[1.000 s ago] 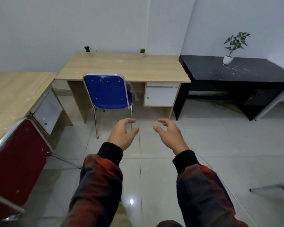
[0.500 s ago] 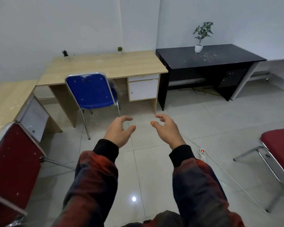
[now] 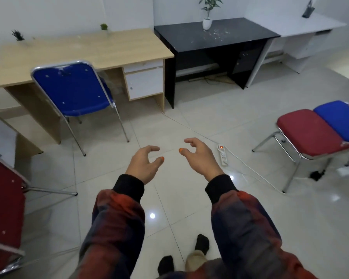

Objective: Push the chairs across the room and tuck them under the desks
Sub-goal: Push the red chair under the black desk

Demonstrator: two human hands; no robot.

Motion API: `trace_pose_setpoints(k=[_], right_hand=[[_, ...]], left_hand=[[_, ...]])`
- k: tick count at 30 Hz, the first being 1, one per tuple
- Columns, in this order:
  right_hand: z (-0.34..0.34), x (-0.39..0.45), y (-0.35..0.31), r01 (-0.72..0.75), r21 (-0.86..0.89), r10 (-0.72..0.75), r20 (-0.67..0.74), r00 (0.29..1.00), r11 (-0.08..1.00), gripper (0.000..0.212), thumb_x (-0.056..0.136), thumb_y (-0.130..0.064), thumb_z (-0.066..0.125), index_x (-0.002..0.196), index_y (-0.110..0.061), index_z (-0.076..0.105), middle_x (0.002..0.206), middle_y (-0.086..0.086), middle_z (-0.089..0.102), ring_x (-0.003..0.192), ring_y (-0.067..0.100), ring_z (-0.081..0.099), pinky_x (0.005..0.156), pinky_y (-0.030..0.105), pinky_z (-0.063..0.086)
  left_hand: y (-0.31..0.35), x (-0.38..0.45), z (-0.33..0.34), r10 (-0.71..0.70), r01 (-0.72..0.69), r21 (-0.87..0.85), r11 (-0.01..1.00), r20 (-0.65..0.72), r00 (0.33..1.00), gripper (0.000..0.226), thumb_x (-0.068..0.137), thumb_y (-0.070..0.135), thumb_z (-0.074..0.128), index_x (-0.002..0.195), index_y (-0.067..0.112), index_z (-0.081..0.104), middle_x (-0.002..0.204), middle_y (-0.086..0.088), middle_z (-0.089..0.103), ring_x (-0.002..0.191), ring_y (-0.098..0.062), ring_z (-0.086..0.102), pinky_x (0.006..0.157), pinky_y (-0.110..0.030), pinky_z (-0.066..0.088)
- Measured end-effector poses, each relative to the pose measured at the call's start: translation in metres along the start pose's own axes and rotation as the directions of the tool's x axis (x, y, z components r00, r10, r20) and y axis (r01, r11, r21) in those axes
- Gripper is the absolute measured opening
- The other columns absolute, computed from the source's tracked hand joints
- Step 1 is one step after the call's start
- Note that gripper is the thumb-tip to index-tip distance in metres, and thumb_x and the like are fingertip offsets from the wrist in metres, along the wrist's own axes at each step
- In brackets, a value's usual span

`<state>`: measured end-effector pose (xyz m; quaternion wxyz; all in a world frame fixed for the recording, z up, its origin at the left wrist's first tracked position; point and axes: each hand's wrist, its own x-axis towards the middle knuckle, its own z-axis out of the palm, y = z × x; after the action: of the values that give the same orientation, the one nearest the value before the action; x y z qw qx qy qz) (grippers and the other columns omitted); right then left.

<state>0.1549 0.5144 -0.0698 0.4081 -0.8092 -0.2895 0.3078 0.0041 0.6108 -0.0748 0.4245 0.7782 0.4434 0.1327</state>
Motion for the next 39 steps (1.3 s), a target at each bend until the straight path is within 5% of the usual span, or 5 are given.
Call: trace_pose_setpoints(k=[19,25,32,36,39], right_hand=[[-0.151,-0.034,0.086,-0.056,0.100,0.073,-0.179,0.981,0.993,0.043,0.094,-0.031,0.064,0.135,-0.024,0.056,0.143,0.004,0.049,0.132,0.019,0.047,0.102,0.030,0.040],[-0.232,-0.041,0.137,-0.069,0.124,0.092,-0.193,0.977,0.990,0.043,0.094,-0.030,0.065,0.136,-0.022,0.056,0.143,0.005,0.051,0.126,0.017,0.049,0.096,0.027,0.037],[-0.311,-0.046,0.195,-0.071,0.145,0.094,-0.160,0.983,0.987,0.037,0.095,-0.030,0.063,0.131,-0.024,0.058,0.134,0.001,0.054,0.109,0.012,0.049,0.075,0.020,0.040],[-0.339,-0.052,0.219,-0.088,0.149,0.113,-0.163,0.980,0.985,0.037,0.094,-0.031,0.064,0.130,-0.024,0.060,0.132,0.001,0.055,0.111,0.013,0.050,0.088,0.027,0.038],[-0.361,-0.051,0.237,-0.099,0.160,0.126,-0.172,0.977,0.982,0.036,0.094,-0.031,0.064,0.130,-0.024,0.060,0.131,0.001,0.055,0.112,0.013,0.050,0.091,0.027,0.038]], left_hand=[[0.113,-0.018,0.120,0.150,-0.154,0.025,0.988,0.134,0.980,0.035,0.092,0.027,0.060,0.127,0.020,0.056,0.139,0.001,0.048,0.130,-0.014,0.042,0.093,-0.019,0.029],[0.166,-0.037,0.194,0.131,-0.145,0.066,0.987,0.178,0.975,0.038,0.092,0.027,0.060,0.129,0.020,0.055,0.140,-0.001,0.047,0.131,-0.015,0.041,0.092,-0.018,0.027],[0.223,-0.058,0.278,0.154,-0.167,0.051,0.985,0.200,0.968,0.039,0.093,0.027,0.059,0.130,0.019,0.054,0.140,0.000,0.047,0.109,-0.008,0.047,0.081,-0.012,0.028],[0.239,-0.062,0.305,0.125,-0.146,0.076,0.986,0.224,0.967,0.039,0.094,0.026,0.058,0.132,0.018,0.052,0.140,-0.002,0.046,0.086,-0.005,0.046,0.073,-0.011,0.029],[0.255,-0.059,0.327,0.132,-0.158,0.098,0.983,0.232,0.964,0.039,0.093,0.026,0.059,0.131,0.018,0.054,0.139,-0.002,0.048,0.103,-0.011,0.051,0.080,-0.014,0.029]])
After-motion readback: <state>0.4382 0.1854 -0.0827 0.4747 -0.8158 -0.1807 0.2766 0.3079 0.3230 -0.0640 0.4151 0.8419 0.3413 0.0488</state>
